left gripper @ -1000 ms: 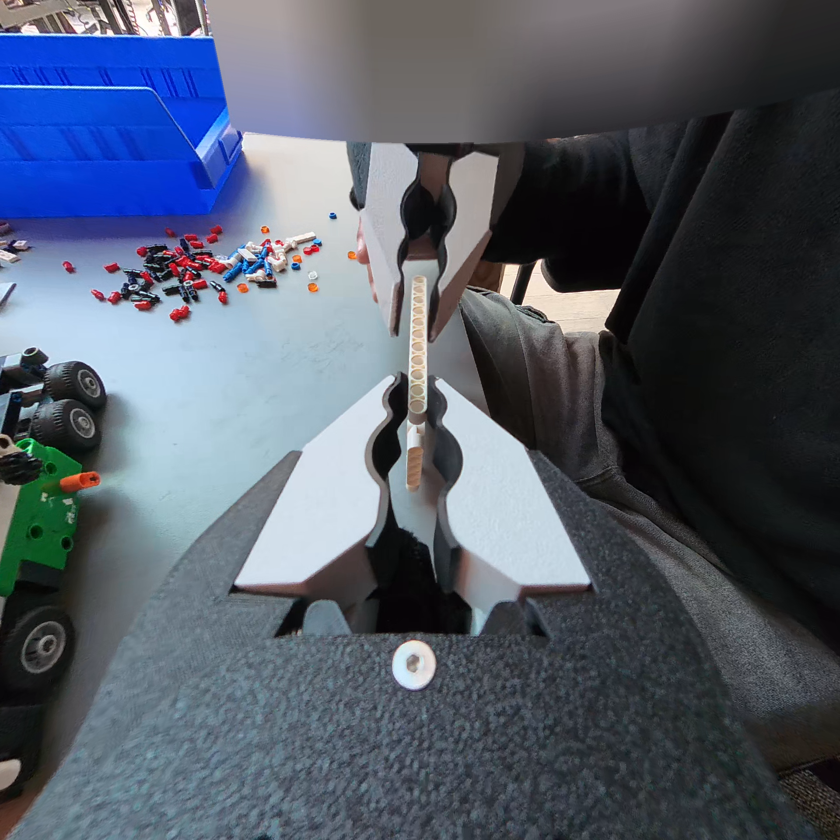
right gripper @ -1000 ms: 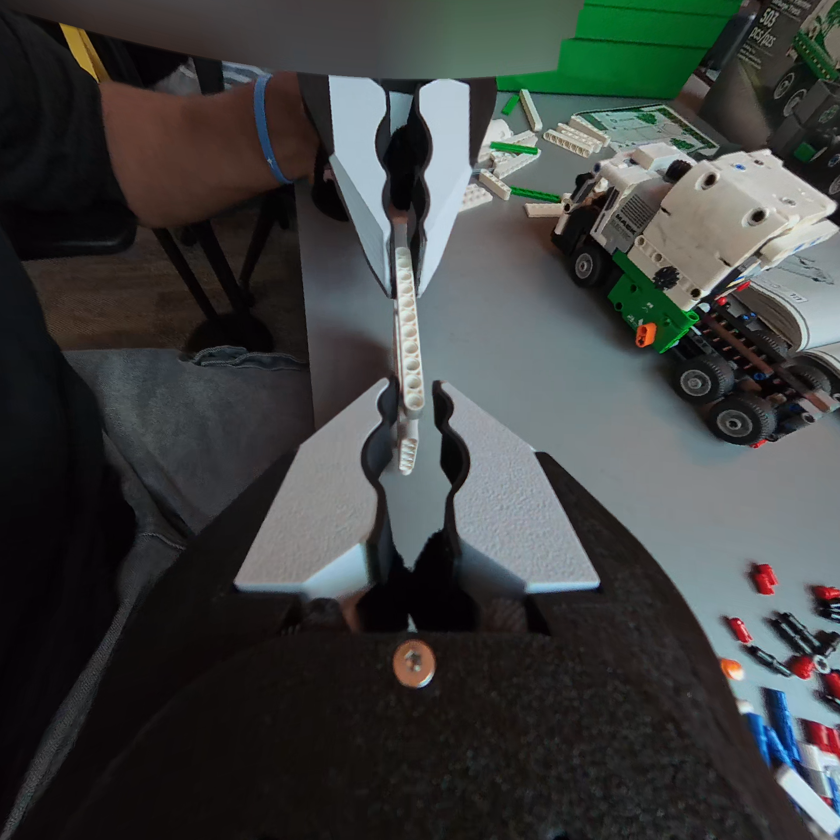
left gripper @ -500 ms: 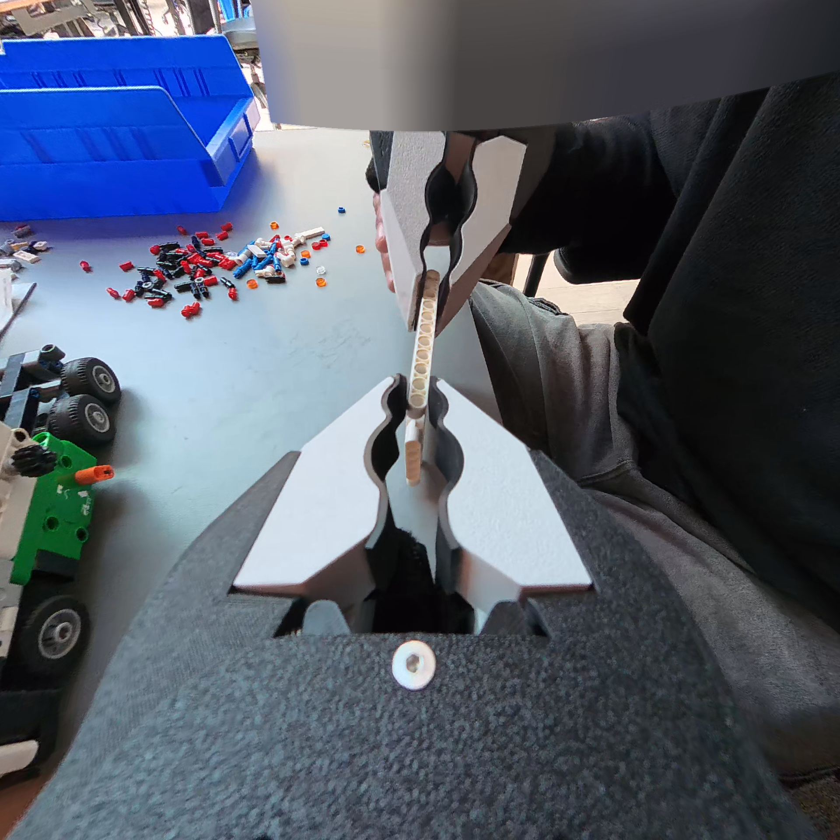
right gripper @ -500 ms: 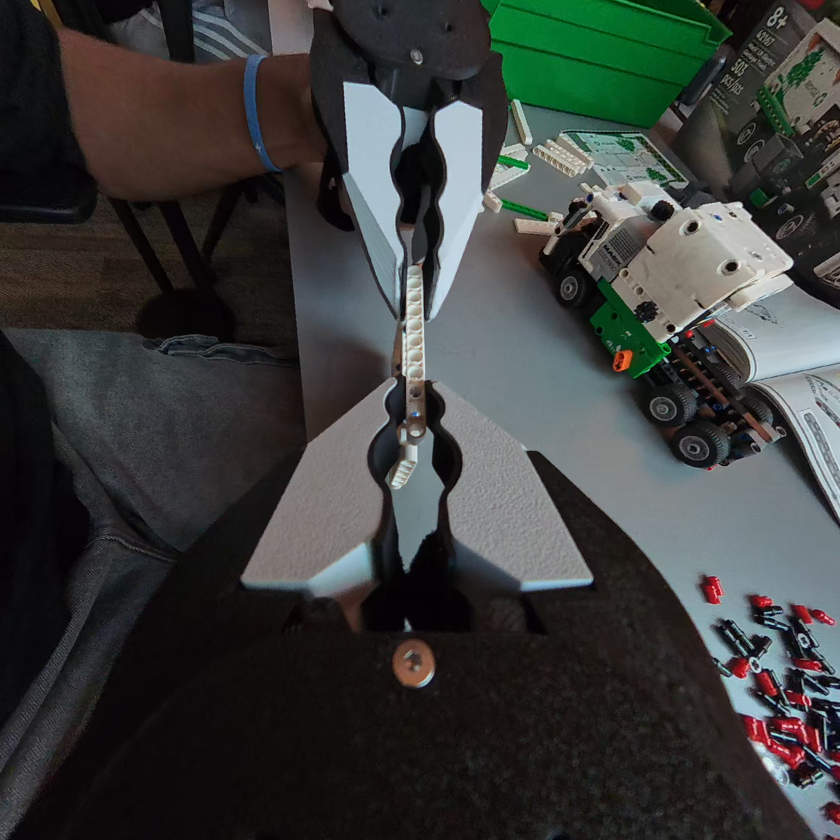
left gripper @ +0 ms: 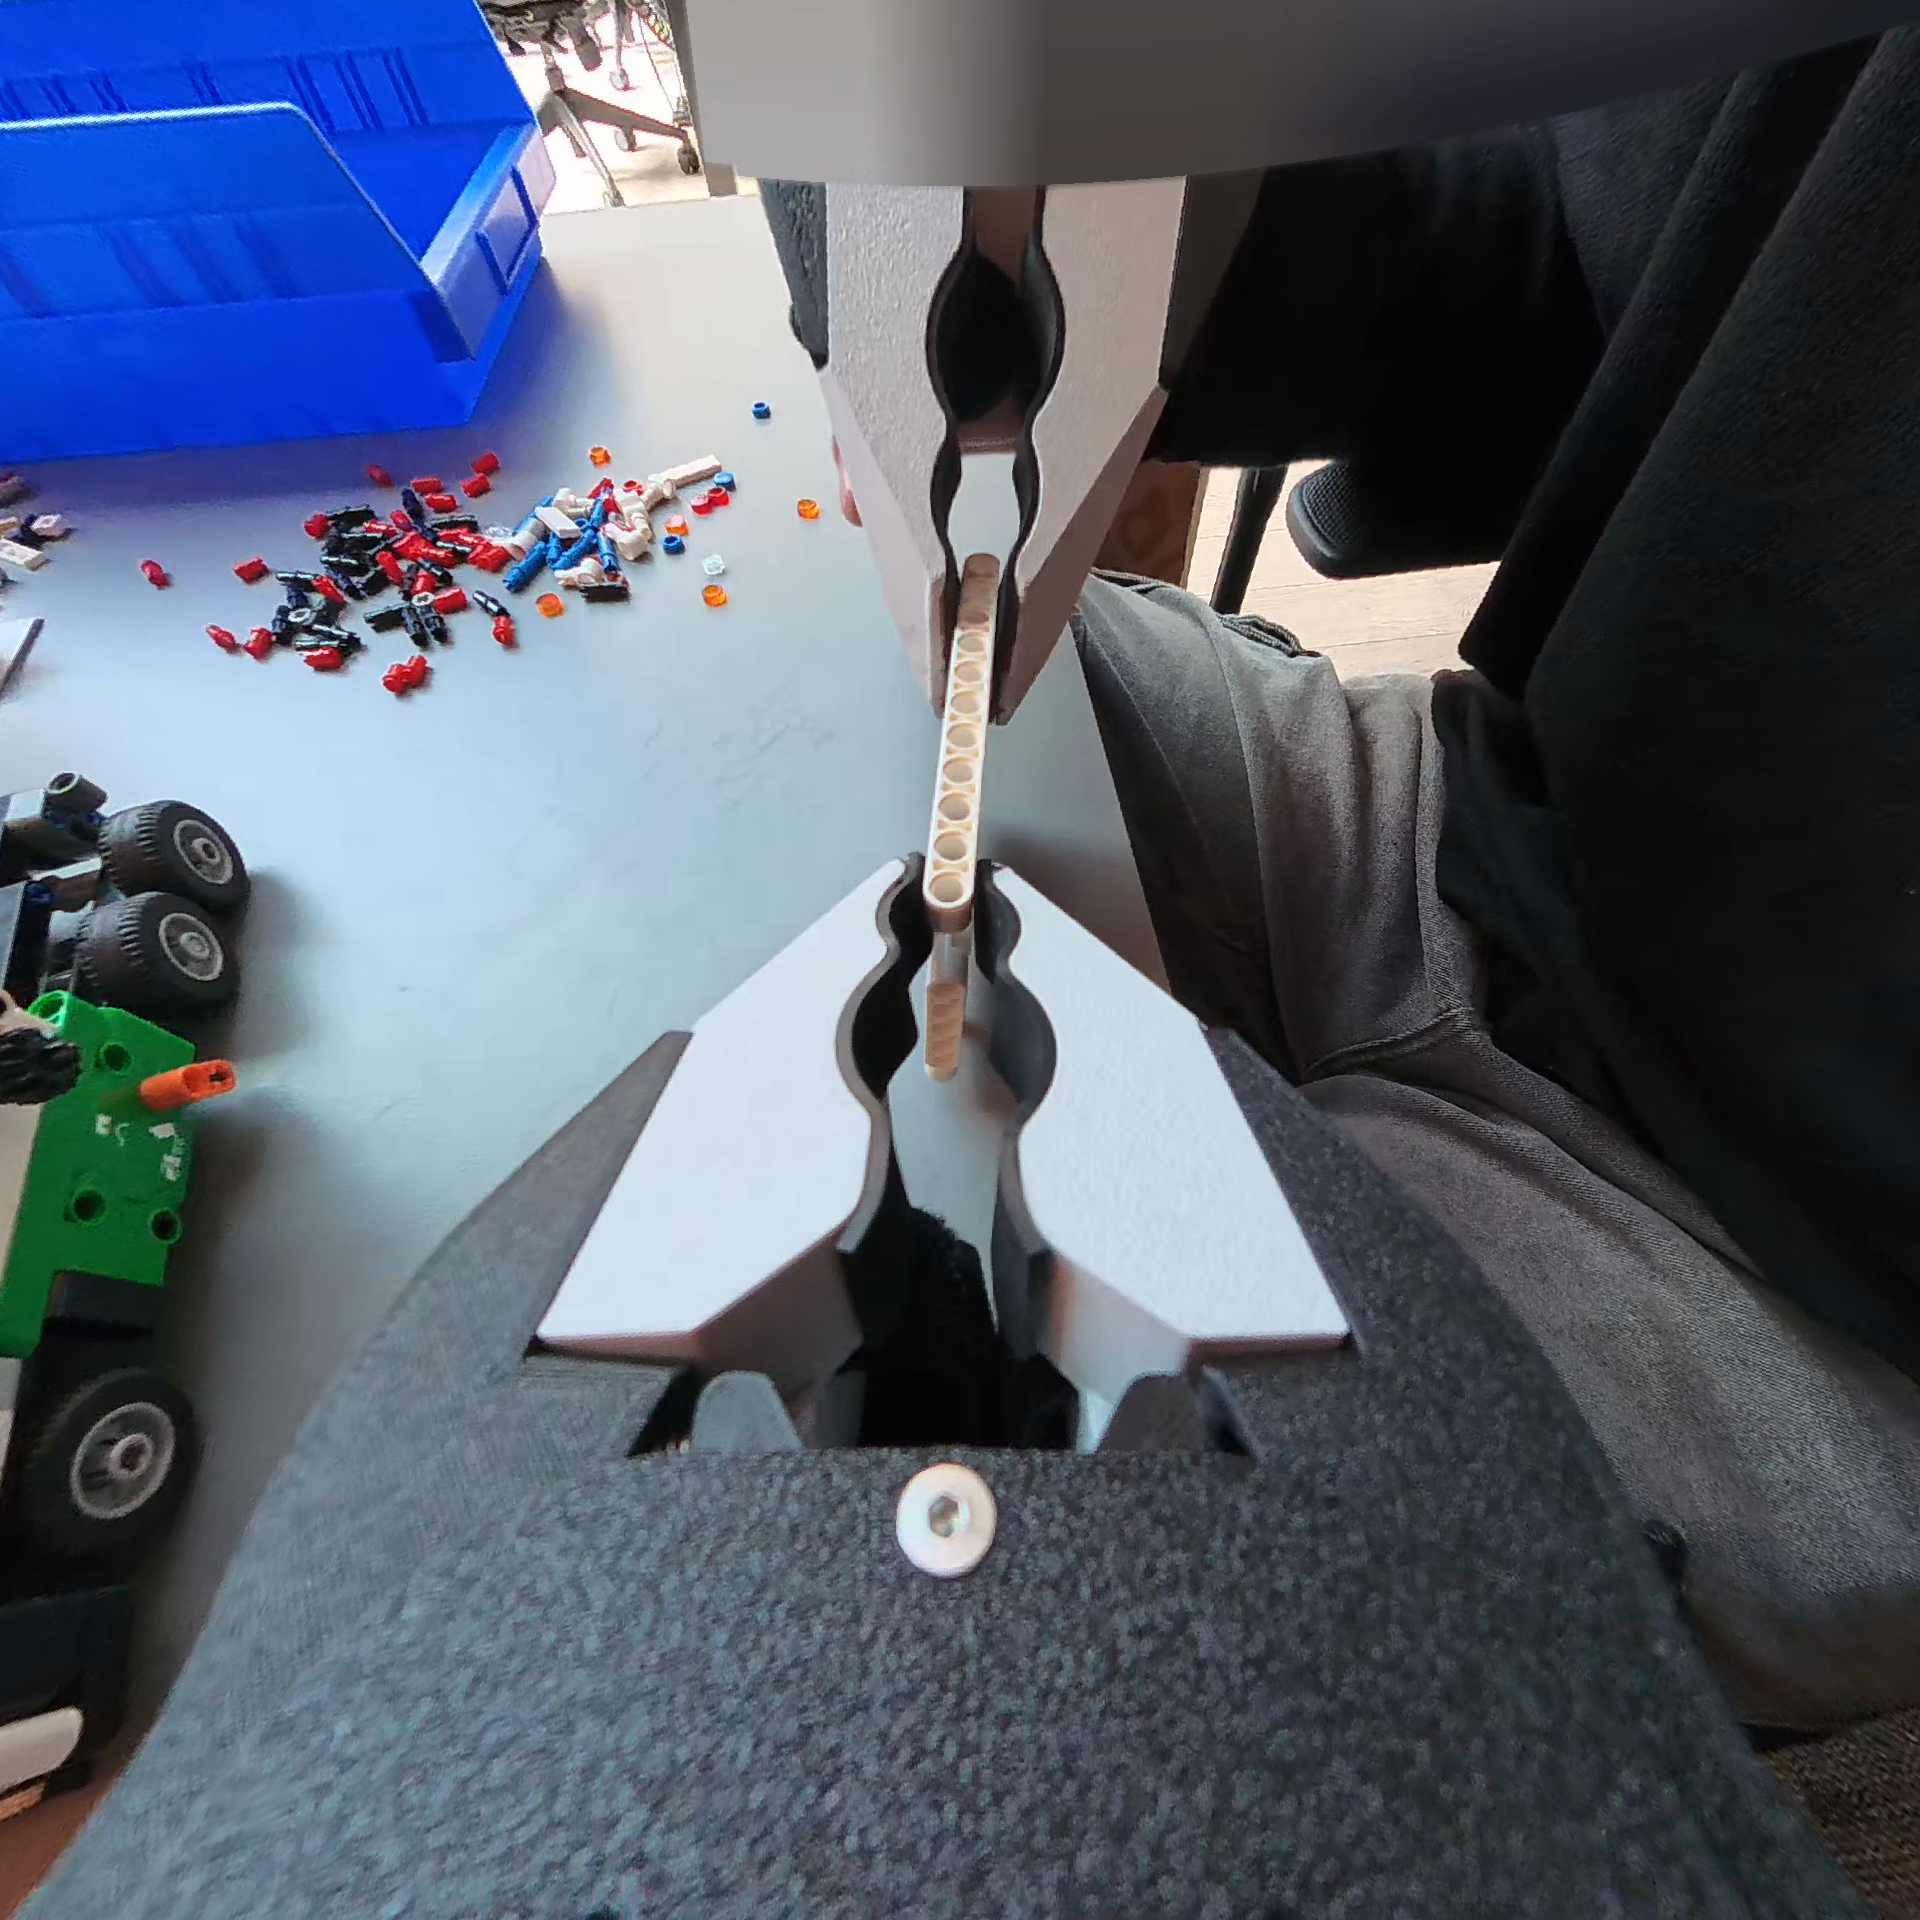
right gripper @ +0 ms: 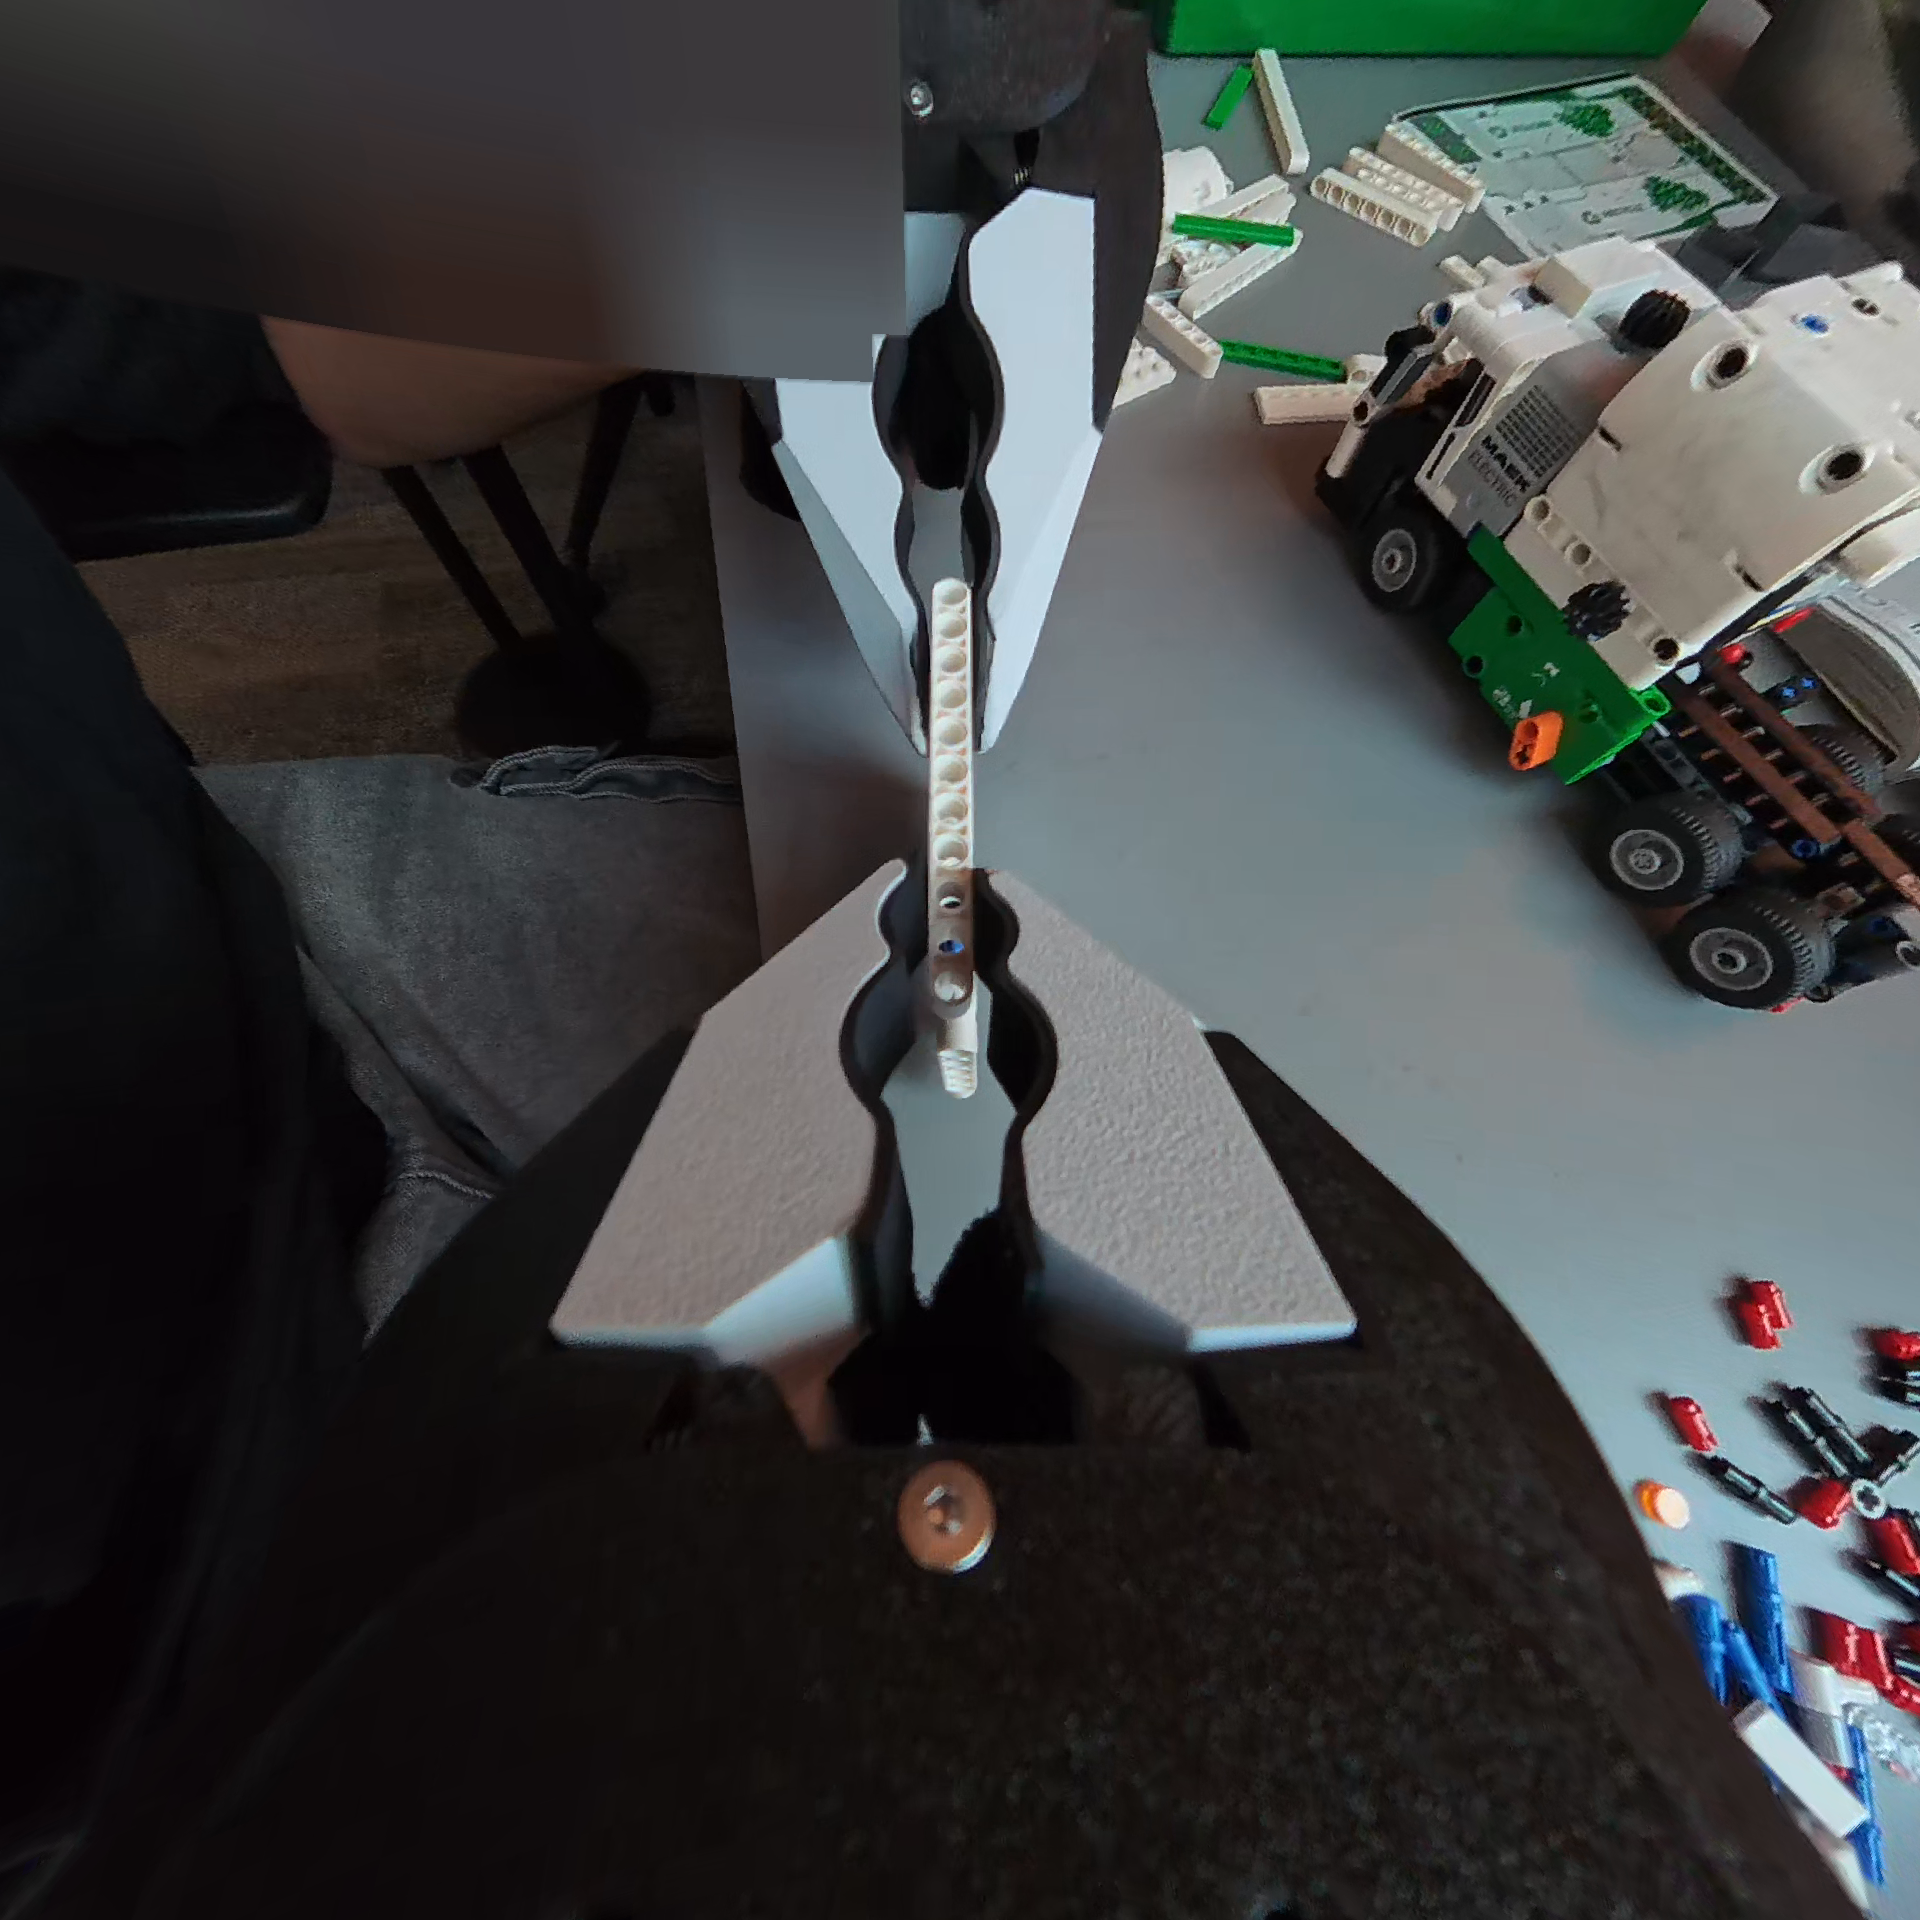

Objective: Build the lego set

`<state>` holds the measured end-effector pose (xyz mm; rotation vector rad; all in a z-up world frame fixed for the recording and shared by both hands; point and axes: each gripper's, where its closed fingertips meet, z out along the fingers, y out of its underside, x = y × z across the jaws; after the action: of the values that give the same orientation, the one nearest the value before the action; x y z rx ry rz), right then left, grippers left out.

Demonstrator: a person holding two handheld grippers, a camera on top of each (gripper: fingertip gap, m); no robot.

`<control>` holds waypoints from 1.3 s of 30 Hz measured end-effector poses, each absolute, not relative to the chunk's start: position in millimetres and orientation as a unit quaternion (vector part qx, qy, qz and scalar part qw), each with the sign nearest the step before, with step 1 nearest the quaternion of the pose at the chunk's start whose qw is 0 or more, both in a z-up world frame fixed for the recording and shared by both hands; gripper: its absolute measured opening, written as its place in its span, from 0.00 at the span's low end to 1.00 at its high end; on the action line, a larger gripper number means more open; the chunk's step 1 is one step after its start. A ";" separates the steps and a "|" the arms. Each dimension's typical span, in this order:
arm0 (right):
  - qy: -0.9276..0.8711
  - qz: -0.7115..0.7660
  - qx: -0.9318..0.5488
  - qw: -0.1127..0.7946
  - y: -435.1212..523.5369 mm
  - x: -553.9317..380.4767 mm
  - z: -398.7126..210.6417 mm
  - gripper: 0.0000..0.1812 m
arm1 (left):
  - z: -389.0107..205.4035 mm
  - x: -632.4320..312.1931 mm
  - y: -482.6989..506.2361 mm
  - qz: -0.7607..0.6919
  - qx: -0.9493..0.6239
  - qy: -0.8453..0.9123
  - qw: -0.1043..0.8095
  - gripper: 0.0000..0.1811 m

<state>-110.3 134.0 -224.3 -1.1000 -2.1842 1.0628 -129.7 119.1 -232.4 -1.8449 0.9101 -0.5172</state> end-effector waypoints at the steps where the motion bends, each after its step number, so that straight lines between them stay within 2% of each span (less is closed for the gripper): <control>1: -0.797 0.385 -0.403 0.232 134.4 -109.6 -224.5 0.03 | -232.3 -129.2 119.4 -0.213 -0.759 0.374 0.489 0.03; 7: -0.803 0.372 -0.401 0.238 136.9 -110.3 -224.8 0.04 | -231.8 -131.1 121.9 -0.211 -0.762 0.363 0.493 0.04; 11: -0.807 0.365 -0.398 0.241 136.5 -110.2 -224.9 0.04 | -221.4 -134.4 123.3 -0.219 -0.753 0.348 0.514 0.08; 17: -0.808 0.363 -0.394 0.244 135.5 -110.3 -224.9 0.04 | -218.7 -129.3 119.7 -0.226 -0.742 0.361 0.517 0.04; 30: -0.796 0.386 -0.388 0.258 135.1 -115.8 -230.5 0.03 | -218.9 -123.9 121.8 -0.251 -0.742 0.358 0.509 0.04; 36: -0.786 0.408 -0.390 0.253 135.7 -110.0 -235.5 0.11 | -219.8 -123.9 122.5 -0.255 -0.743 0.359 0.504 0.04; 39: -0.773 0.411 -0.382 0.295 143.0 -108.6 -225.4 0.12 | -220.2 -124.5 122.5 -0.255 -0.744 0.359 0.503 0.04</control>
<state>-108.6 143.0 -225.4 -1.0174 -2.0562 1.0944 -124.5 122.5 -220.2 -1.7977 0.8661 -0.6153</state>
